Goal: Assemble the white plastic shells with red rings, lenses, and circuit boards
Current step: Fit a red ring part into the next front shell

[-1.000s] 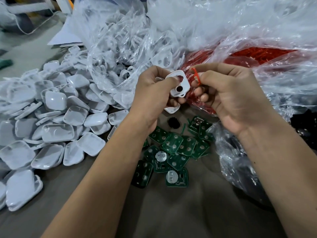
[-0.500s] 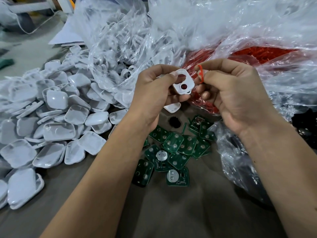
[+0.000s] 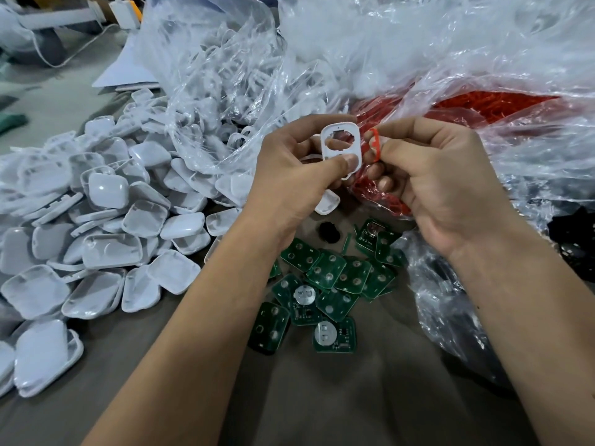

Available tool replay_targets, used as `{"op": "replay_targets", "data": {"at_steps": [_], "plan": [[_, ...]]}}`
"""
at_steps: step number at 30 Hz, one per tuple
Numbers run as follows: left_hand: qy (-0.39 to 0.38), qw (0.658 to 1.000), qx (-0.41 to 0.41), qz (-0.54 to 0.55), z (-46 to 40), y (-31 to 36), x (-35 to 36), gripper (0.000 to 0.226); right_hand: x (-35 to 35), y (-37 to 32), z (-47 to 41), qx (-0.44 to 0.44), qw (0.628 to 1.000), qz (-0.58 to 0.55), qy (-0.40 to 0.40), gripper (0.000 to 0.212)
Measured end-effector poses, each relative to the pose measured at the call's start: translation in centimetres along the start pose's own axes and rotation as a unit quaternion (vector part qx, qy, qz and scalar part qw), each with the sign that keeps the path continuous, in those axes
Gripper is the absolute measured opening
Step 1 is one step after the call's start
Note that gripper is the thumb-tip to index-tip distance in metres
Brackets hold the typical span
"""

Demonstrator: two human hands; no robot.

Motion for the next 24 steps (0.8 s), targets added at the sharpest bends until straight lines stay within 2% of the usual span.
{"op": "replay_targets", "data": {"at_steps": [10, 14, 16, 19, 21, 24], "plan": [[0.010, 0.999, -0.013, -0.039, 0.0, -0.3, -0.3, 0.035, -0.3, -0.8, -0.1, -0.043, 0.999, 0.005, 0.020, 0.016], [0.014, 0.999, -0.007, -0.047, 0.1, -0.3, -0.3, 0.012, 0.0, -0.6, -0.1, -0.034, 0.999, -0.014, 0.007, 0.018], [0.031, 0.996, -0.001, -0.082, 0.1, -0.4, -0.6, 0.010, 0.0, -0.6, -0.1, -0.037, 0.999, -0.017, 0.003, 0.019], [0.057, 0.990, 0.011, -0.126, 0.0, -0.4, -0.9, 0.011, -0.3, -1.5, 0.0, -0.093, 0.995, 0.041, 0.018, 0.019], [0.058, 0.991, 0.008, -0.116, 0.0, -0.6, -0.8, 0.005, -0.3, -2.7, 0.4, -0.158, 0.980, 0.120, 0.032, 0.015], [0.062, 0.994, -0.013, -0.090, -0.1, -1.0, -0.7, 0.013, 0.0, -4.1, 1.0, -0.228, 0.953, 0.192, 0.044, 0.012]]}}
Point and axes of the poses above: each hand's wrist, its own z-axis away from the middle knuckle, its own x-axis out of the palm, y = z × x, the point moved 10 cm from there along -z, towards the middle knuckle, and after that the axes turned 2 degrees about -x, right-handed, at the moved point
